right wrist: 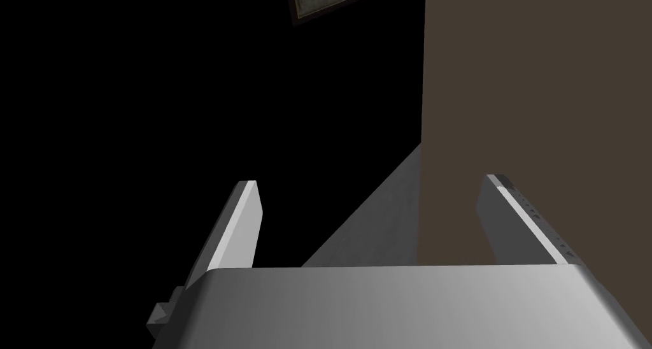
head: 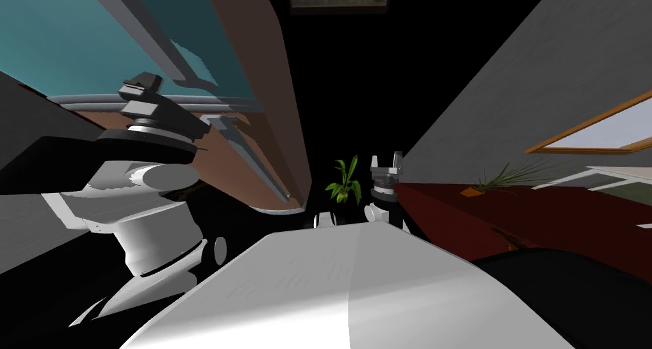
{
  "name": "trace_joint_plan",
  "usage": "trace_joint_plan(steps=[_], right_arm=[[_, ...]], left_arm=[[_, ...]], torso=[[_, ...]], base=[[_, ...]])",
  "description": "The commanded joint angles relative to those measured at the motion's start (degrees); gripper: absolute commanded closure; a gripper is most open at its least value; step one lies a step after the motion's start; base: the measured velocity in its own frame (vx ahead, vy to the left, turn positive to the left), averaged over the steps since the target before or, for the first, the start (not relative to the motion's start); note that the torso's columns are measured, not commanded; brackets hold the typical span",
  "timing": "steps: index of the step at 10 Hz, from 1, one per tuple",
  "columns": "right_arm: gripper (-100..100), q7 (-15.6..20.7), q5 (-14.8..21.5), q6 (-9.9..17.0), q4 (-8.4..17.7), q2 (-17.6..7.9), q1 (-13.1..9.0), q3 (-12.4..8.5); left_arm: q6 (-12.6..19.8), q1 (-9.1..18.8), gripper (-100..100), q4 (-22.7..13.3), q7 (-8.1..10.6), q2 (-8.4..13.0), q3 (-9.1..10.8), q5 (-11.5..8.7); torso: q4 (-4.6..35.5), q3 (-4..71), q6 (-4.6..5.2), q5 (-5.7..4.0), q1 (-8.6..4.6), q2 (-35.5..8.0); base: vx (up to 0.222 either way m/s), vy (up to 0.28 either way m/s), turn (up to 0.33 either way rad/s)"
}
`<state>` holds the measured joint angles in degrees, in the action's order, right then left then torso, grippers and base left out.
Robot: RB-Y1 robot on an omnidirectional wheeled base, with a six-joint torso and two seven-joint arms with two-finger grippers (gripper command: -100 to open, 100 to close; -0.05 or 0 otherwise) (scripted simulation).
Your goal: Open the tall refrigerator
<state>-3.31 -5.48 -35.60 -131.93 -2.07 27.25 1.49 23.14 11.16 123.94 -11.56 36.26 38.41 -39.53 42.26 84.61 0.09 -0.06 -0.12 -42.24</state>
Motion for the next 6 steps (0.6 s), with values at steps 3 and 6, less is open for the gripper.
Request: trace_joint_plan(steps=[3, 6], right_arm=[[0, 0.0, 0.0, 0.0, 0.0, 0.01, 0.0, 0.0], [0, 0.0, 0.0, 0.0, 0.0, 0.01, -0.01, 0.01]], left_arm=[[-4.69, 3.99, 100, -5.93, 2.09, 2.45, -5.5, 0.91], [-9.57, 8.1, 100, -11.18, 4.38, 4.66, -10.73, 2.15]], torso=[[0.08, -0.14, -0.11, 0.0, -0.05, -0.21], [0.0, 0.0, -0.07, 0.08, 0.17, 0.02]], base=[[-0.039, -0.045, 0.195], [-0.041, -0.039, 0.127]])
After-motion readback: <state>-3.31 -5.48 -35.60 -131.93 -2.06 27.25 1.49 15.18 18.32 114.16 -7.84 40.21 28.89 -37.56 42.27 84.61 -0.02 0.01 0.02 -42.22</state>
